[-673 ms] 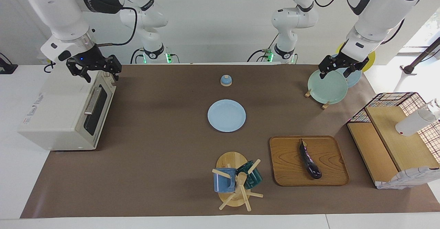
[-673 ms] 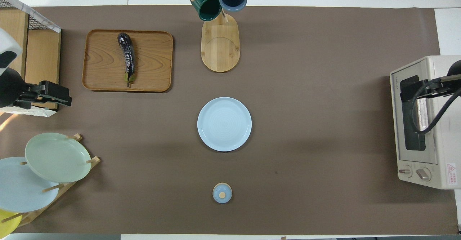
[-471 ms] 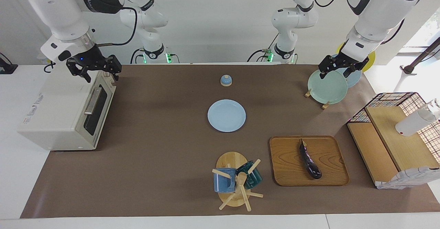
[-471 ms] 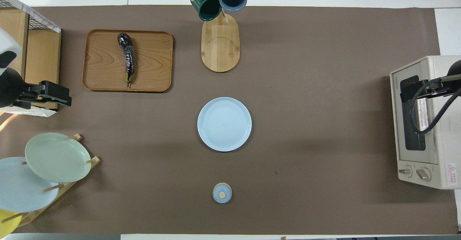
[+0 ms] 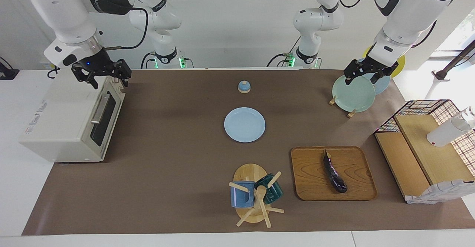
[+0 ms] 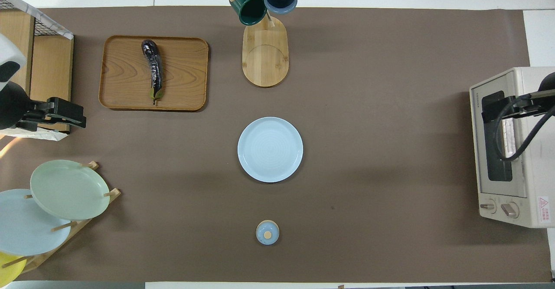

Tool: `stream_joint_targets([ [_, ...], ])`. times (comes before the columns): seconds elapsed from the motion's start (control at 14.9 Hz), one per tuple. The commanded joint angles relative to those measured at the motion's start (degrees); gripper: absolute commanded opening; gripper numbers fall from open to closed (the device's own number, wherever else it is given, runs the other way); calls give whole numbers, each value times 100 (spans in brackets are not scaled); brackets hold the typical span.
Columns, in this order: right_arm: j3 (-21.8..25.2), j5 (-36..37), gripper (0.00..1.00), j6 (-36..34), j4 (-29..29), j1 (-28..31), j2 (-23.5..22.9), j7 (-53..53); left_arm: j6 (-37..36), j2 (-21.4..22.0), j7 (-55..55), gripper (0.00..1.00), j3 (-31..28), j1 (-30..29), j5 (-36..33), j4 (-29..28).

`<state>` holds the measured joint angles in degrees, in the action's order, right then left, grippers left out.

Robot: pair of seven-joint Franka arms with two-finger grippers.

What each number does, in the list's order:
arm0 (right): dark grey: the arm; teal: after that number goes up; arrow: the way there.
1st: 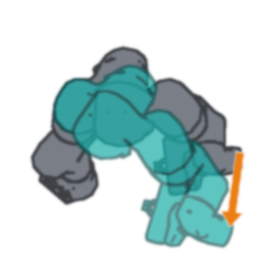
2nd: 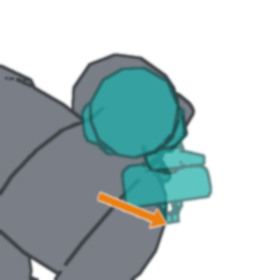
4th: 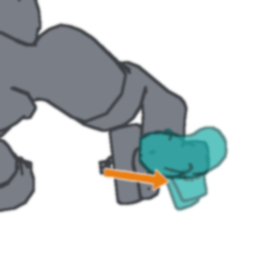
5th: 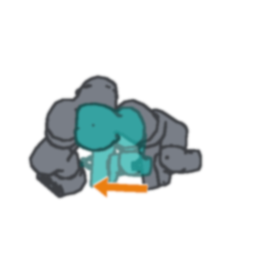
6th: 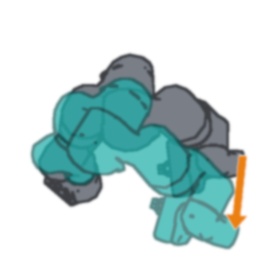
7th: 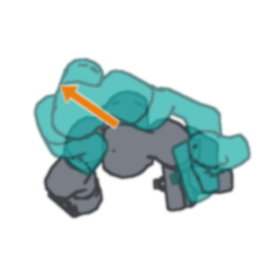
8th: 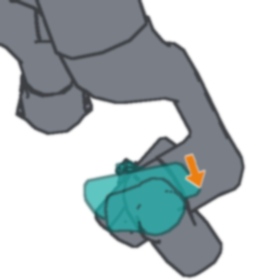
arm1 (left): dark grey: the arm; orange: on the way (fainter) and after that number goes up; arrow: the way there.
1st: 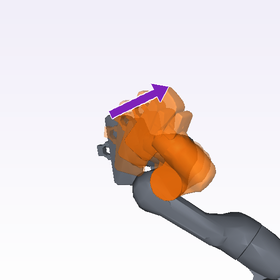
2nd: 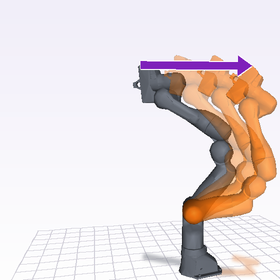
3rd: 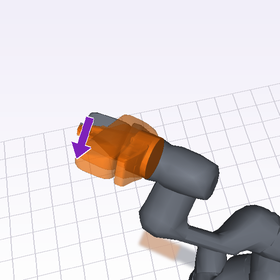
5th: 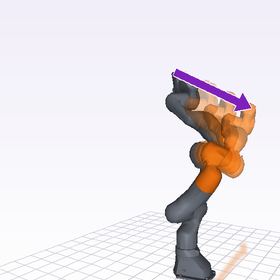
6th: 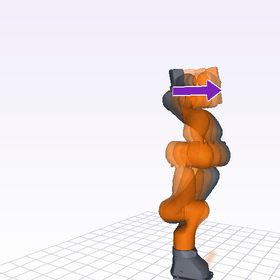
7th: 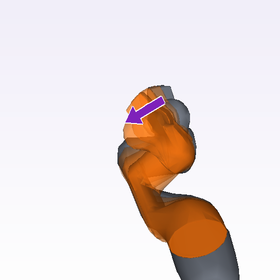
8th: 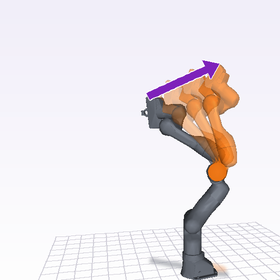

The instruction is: Put eggplant into oven

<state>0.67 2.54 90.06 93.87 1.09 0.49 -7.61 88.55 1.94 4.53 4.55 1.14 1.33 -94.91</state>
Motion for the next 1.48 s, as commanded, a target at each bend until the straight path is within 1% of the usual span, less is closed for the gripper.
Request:
stream_joint_targets([
  [0.0,-14,-140,100,-68,-9,23,39,32,214,44,-75,100,-33,26,25,-72],
  [0.2,-14,-140,100,-68,17,40,48,23,407,26,-67,100,-25,44,60,-63],
  [0.27,-14,-140,100,-68,61,32,83,5,539,17,-40,100,-33,44,182,-72],
  [0.47,-14,-122,100,-59,61,14,92,23,820,-219,-23,100,-33,35,385,-37],
  [0.61,-14,-105,100,-59,61,14,92,32,996,-500,-14,100,-25,79,421,-2],
  [0.67,-14,-105,94,-59,70,14,92,14,1049,-702,-14,100,-16,97,421,120],
  [0.74,-14,-79,84,-59,79,6,101,40,1059,-956,-14,100,2,88,438,252],
  [0.87,-14,-70,82,-59,79,5,92,40,1137,-1369,-14,100,19,123,430,402],
  [0.94,-14,-70,80,-59,79,5,92,40,1233,-1502,-14,100,19,184,421,420],
  [1.08,-14,-61,20,-59,87,14,92,-3,1715,-1853,-14,100,19,281,412,420],
  [1.14,-14,-61,0,-50,148,23,109,-3,1901,-1986,-23,100,19,334,394,412],
  [1.35,12,-61,0,317,613,84,302,-179,2253,-2530,-40,100,10,422,359,464],
  [1.41,39,-43,0,606,850,137,381,-179,2411,-2749,-66,100,2,448,359,595],
])
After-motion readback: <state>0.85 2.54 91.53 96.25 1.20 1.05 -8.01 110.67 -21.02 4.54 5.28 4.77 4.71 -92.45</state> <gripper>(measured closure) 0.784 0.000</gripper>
